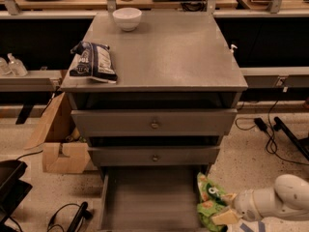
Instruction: Pick green rice chip bag from bottom drawer and place on counter
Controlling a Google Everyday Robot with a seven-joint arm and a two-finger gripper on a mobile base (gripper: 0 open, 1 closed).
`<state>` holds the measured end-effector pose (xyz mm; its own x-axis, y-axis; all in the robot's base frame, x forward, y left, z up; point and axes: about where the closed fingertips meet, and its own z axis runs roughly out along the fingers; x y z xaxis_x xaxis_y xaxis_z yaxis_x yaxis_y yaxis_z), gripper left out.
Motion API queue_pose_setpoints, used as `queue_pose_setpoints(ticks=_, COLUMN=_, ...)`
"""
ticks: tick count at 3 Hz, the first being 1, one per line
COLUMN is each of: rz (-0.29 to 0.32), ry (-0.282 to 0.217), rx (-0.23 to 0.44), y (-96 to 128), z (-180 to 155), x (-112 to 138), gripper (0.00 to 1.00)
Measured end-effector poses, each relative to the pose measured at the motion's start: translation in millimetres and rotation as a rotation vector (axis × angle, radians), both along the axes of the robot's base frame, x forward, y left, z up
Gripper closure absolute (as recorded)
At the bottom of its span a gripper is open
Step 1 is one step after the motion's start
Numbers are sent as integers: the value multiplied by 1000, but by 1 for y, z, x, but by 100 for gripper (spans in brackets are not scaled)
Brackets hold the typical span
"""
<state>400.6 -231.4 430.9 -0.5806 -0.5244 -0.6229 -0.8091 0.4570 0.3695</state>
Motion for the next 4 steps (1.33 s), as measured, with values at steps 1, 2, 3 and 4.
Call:
queue_pose_setpoints(ticks=1, rz=-44, ry=-25, rx=48, y=-32, z=47, x=-11, gripper=100)
queue_pose_setpoints(ticks=2, rz=-40, ry=-22, rx=38, y=-27, z=47, x=-10, gripper=100)
queue_pose_setpoints(ticks=3, rz=-6, ry=-49, rx=37, y=9, z=118, x=-6, gripper=100)
queue_pose_setpoints(ticks=4, rz=-7, ry=-98, rx=3, y=27, z=202, x=8, gripper=100)
